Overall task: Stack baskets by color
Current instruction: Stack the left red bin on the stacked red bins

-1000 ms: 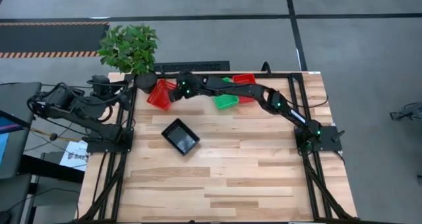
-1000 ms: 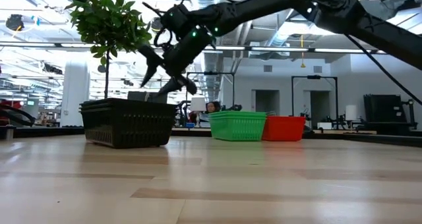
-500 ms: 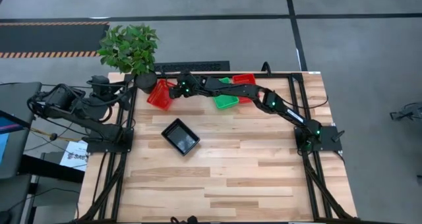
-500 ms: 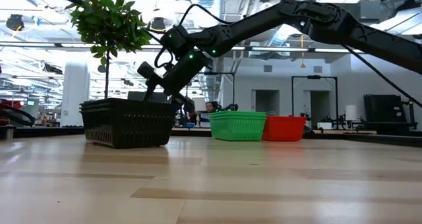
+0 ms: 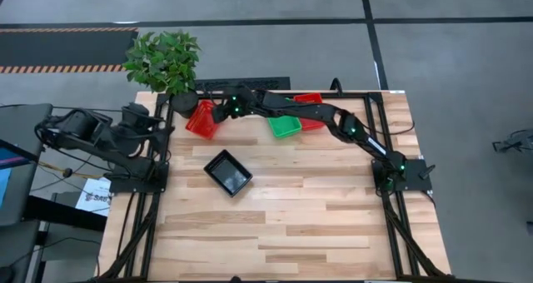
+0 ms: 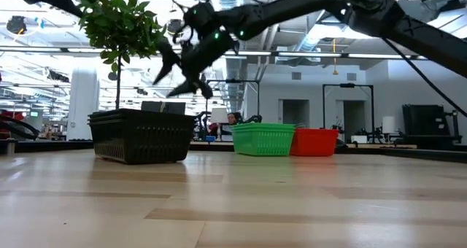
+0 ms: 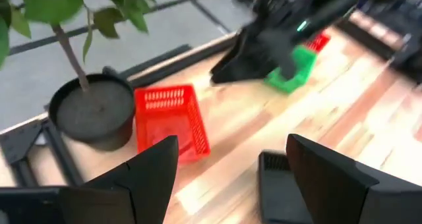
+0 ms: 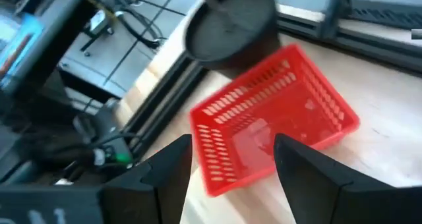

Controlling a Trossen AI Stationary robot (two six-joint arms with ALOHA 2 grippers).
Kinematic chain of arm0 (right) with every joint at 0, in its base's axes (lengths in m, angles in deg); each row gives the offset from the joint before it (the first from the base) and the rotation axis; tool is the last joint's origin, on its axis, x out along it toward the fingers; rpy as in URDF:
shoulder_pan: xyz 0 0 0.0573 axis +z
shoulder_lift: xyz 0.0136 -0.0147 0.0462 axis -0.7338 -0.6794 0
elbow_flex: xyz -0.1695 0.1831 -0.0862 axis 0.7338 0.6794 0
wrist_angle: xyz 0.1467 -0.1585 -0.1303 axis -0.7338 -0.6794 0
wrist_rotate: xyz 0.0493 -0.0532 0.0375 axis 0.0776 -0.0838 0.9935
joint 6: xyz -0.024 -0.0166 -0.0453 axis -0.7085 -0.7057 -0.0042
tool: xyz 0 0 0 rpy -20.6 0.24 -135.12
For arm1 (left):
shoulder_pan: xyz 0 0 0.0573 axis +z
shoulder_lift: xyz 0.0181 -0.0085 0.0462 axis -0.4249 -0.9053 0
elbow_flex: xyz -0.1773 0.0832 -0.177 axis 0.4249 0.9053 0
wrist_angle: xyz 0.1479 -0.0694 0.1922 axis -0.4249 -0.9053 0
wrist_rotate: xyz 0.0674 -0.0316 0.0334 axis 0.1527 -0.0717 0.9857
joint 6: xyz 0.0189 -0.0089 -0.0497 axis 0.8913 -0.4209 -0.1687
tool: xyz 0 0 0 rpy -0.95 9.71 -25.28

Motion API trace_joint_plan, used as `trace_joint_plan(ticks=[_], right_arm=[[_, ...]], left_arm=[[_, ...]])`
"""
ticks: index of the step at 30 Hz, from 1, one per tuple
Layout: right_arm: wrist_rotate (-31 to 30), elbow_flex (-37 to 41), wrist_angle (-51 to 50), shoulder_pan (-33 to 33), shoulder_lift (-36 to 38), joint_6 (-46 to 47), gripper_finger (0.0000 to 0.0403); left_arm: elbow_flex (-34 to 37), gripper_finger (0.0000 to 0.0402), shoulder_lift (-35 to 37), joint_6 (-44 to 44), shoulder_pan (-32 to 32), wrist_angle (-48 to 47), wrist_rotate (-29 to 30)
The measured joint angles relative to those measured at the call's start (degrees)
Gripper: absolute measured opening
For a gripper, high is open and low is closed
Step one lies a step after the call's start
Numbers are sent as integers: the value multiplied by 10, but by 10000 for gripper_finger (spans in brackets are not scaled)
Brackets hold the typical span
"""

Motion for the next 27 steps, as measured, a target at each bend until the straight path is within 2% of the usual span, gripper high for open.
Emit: trace_joint_plan(ticks=[8, 13, 19, 23, 27], right_arm=[[-25, 0, -70, 17, 75, -78, 234], [-34, 0, -82, 17, 95, -109, 234], [-34, 0, -95, 12, 98, -124, 234], [-32, 0, -128, 12, 98, -138, 234], [-31, 0, -166, 17, 107, -146, 234]], left_arm=[[30, 270, -57, 9, 0, -3, -24], [61, 270, -91, -32, 0, 3, -27], [93, 270, -74, -57, 3, 59, -53], [133, 270, -74, -95, 40, 49, -20], [182, 270, -79, -79, 95, 106, -47]])
